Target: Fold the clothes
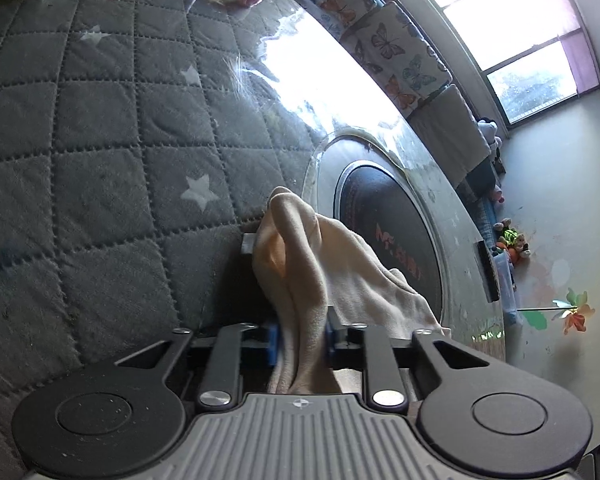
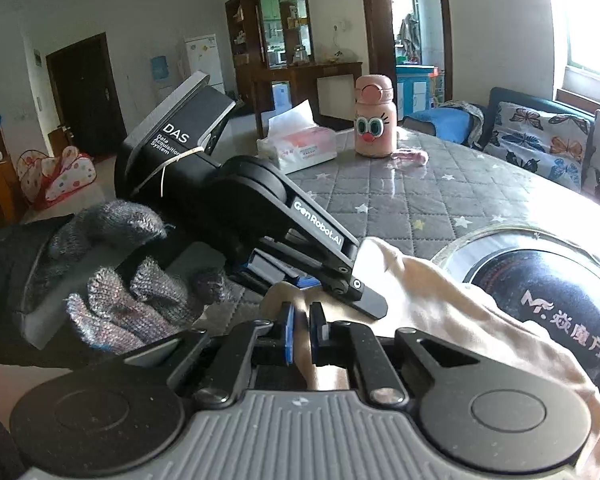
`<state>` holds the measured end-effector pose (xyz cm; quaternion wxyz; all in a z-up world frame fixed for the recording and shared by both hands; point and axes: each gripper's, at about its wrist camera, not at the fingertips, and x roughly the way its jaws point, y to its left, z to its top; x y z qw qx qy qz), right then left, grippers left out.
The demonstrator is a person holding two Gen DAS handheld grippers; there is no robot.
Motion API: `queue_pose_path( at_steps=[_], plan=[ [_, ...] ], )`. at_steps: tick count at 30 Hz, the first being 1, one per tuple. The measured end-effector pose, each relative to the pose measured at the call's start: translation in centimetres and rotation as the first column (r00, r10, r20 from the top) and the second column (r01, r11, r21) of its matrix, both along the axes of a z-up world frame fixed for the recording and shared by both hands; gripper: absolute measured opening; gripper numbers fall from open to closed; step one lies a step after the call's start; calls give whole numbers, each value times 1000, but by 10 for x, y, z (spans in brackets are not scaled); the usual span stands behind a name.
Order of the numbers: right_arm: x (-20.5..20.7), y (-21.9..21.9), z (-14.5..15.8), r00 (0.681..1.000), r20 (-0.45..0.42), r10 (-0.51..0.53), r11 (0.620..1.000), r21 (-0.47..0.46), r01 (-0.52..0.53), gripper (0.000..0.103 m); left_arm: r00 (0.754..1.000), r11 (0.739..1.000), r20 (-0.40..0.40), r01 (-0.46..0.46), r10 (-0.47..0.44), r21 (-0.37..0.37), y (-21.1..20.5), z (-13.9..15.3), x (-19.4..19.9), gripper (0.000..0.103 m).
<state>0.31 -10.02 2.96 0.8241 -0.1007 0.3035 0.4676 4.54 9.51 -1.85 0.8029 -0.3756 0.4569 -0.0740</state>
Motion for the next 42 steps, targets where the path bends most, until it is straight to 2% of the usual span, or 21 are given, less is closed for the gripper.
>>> queue_pose_path(
  at_steps=[6, 12, 15, 19, 24, 28, 35, 37, 38, 39, 42],
  plan=[
    [5, -13, 1, 998, -7, -60, 998, -1, 60, 9, 1000, 1000, 5, 2, -2, 9, -1, 0, -2, 19],
    [17, -50, -3, 980, -7, -201, 979, -33, 200, 11, 1000, 1000, 6, 6, -6, 14, -2, 0, -2, 19],
    [27, -75, -9, 955, -4, -297, 953, -60, 296, 13, 1000, 1000, 8, 8, -8, 20, -3, 0, -2, 19],
    [42, -112, -17, 900, -10, -436, 897, -83, 433, 19, 1000, 1000, 9, 8, -9, 26, -4, 0, -1, 19],
    [59, -137, -28, 846, 8, -532, 841, -105, 530, 39, 1000, 999, 11, 9, -10, 34, -6, 0, -1, 19],
    [73, -153, -37, 812, -33, -583, 810, -103, 577, 40, 1000, 999, 14, 12, -12, 42, -8, 1, -1, 19],
    [83, -155, -49, 793, -99, -602, 799, -86, 596, 39, 1000, 998, 24, 19, -21, 62, -11, 3, -1, 19],
    [84, -152, -49, 793, -101, -601, 799, -83, 595, 31, 999, 998, 29, 21, -23, 67, -12, 4, -1, 19],
    [85, -151, -49, 796, -109, -595, 803, -80, 590, 21, 999, 997, 33, 21, -24, 67, -12, 5, -1, 18],
    [85, -150, -49, 797, -114, -593, 805, -78, 588, 16, 999, 997, 37, 22, -24, 68, -12, 5, -2, 18],
    [84, -148, -44, 795, -107, -597, 802, -70, 593, 11, 998, 997, 50, 23, -27, 70, -12, 7, -3, 16]
  ],
)
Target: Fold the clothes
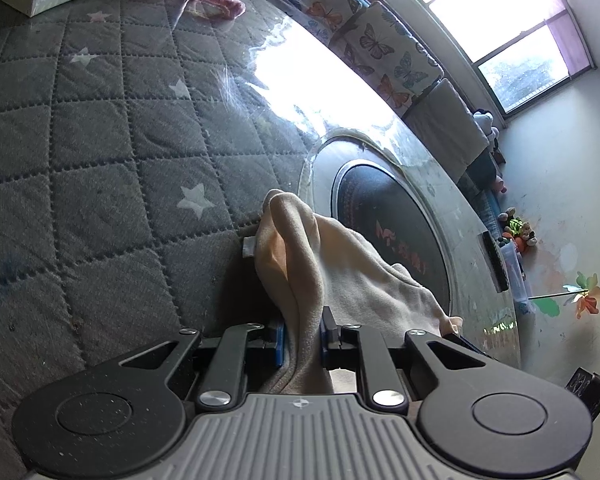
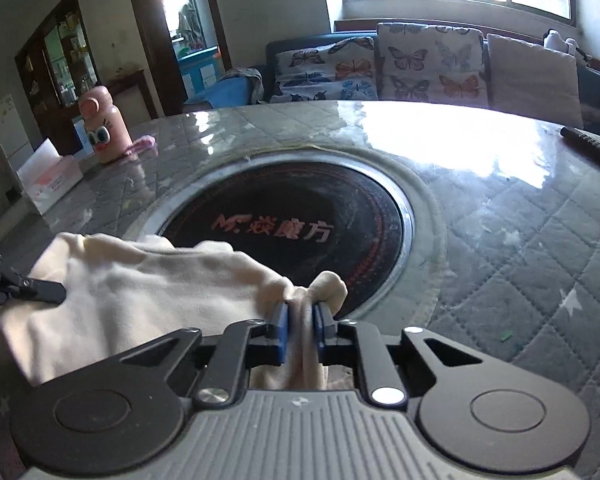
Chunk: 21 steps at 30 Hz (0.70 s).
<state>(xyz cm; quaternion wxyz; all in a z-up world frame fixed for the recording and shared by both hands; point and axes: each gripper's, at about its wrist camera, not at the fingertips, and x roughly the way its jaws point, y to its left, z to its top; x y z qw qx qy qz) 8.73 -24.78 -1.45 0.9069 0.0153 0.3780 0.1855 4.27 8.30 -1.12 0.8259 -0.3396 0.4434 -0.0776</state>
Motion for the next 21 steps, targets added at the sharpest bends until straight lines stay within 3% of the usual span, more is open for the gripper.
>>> queue_pose_path(
  at_steps=[10, 21],
  plan=[
    [-8, 26, 42, 993, 96, 72, 997, 4, -73, 9, 996, 1000, 86, -24, 24, 5, 16, 23, -18, 15],
    [-1, 106, 65, 961, 145, 233, 972, 4, -237, 7, 972, 985, 167, -169, 162, 26, 87, 52, -52, 15]
  ],
)
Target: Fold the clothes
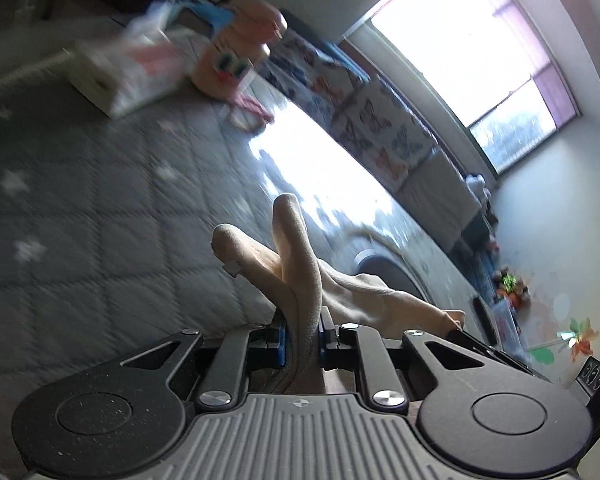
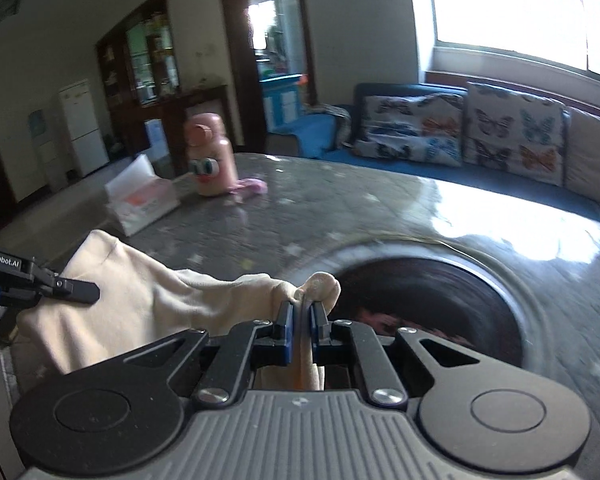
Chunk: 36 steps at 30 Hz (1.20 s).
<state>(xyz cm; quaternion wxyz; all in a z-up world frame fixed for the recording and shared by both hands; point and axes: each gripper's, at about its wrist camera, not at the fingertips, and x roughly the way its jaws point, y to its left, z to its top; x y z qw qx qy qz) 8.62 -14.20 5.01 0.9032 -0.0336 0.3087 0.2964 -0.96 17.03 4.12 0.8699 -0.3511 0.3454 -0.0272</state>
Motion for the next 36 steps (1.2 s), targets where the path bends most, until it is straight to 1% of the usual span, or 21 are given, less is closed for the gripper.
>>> queue_pose_path(
  at_steps=[5, 10, 15, 19, 22, 24, 27, 29, 31, 32, 34, 36],
  plan=[
    [4, 38, 4, 997, 15, 71, 997, 16, -71, 7, 997, 997, 18, -72, 71, 30, 32, 11, -12, 15],
    [10, 68, 8, 993, 25, 118, 992, 33, -119, 7, 992, 991, 28, -127, 126, 47, 58, 13, -20, 15],
    [21, 92, 9, 989, 29, 148, 988, 38, -149, 7, 988, 986, 21, -154, 153, 58, 71, 9, -21, 15],
    [30, 102, 8, 988, 28, 152, 988, 24, -152, 7, 986, 984, 13, -165, 165, 68, 76, 2, -19, 15],
    [36, 105, 2, 989, 21, 147, 989, 15, -147, 7, 986, 982, -4, -168, 169, 89, 76, -6, -16, 16],
    [41, 108, -5, 989, 10, 146, 989, -1, -146, 7, 985, 980, -33, -164, 169, 111, 75, -14, -13, 17],
    [50, 111, -18, 991, -28, 129, 991, -26, -129, 8, 981, 977, -82, -164, 176, 133, 76, -24, -10, 18],
    [55, 111, -22, 992, -44, 117, 992, -38, -119, 10, 980, 974, -83, -168, 182, 154, 78, -24, -11, 22],
    [59, 109, -25, 992, -55, 112, 993, -35, -114, 11, 979, 970, -76, -173, 188, 173, 80, -21, -12, 29],
    [59, 109, -24, 991, -50, 121, 992, -40, -123, 11, 979, 967, -69, -175, 191, 184, 80, -18, -13, 30],
    [57, 113, -24, 988, -46, 146, 988, -44, -148, 12, 978, 960, -55, -187, 203, 207, 80, -13, -12, 39],
    [55, 118, -23, 985, -47, 166, 985, -37, -168, 16, 977, 953, -34, -199, 212, 230, 79, -7, -11, 39]
  ],
)
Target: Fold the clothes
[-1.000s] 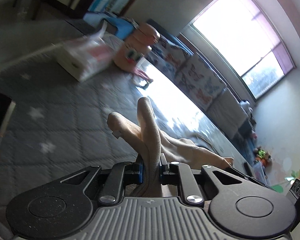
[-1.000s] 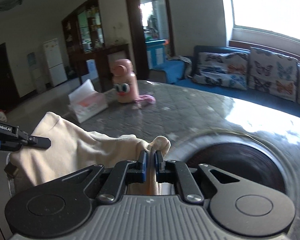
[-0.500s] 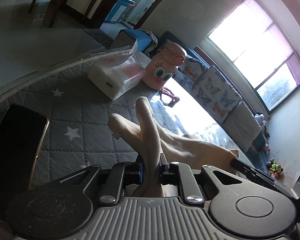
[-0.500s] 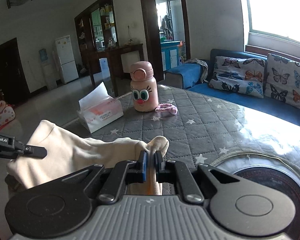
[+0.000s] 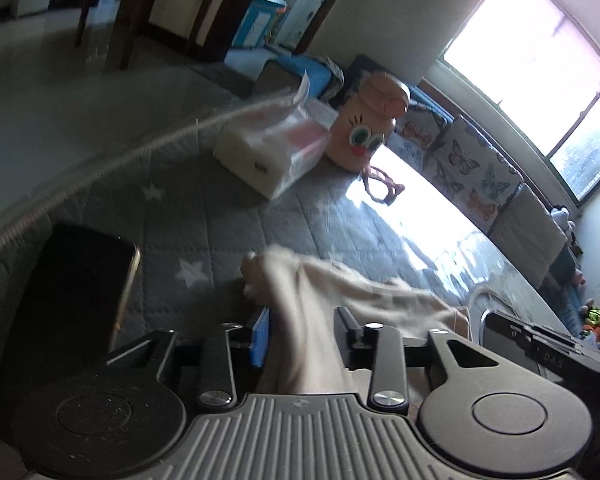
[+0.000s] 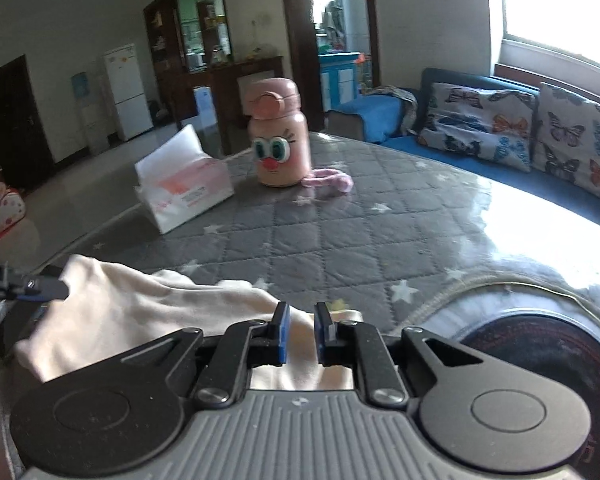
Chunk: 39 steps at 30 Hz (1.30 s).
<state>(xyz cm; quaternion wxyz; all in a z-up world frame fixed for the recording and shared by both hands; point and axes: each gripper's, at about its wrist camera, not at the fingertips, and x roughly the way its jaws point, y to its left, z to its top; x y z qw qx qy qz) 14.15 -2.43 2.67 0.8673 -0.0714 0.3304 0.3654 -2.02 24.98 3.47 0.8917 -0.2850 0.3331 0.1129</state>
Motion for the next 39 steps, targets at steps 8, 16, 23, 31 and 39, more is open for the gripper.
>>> queue_pose_path(
  at_steps=[8, 16, 23, 31, 39],
  plan=[
    [1, 27, -10, 998, -34, 61, 998, 1, -61, 17, 998, 998, 1, 59, -59, 8, -13, 1, 21, 37],
    [10, 39, -23, 996, -60, 70, 997, -9, -70, 19, 983, 983, -14, 182, -182, 0, -45, -8, 53, 34],
    [17, 45, -31, 995, -73, 74, 997, -3, -74, 26, 974, 975, -46, 222, -222, 15, -57, -23, 80, 33],
    [21, 44, -35, 993, -85, 82, 997, 14, -81, 27, 975, 975, -29, 222, -222, 13, -54, -20, 84, 33],
    [22, 57, -33, 992, -74, 106, 994, 36, -104, 27, 983, 985, -52, 174, -173, 13, -45, -26, 95, 33]
  ],
)
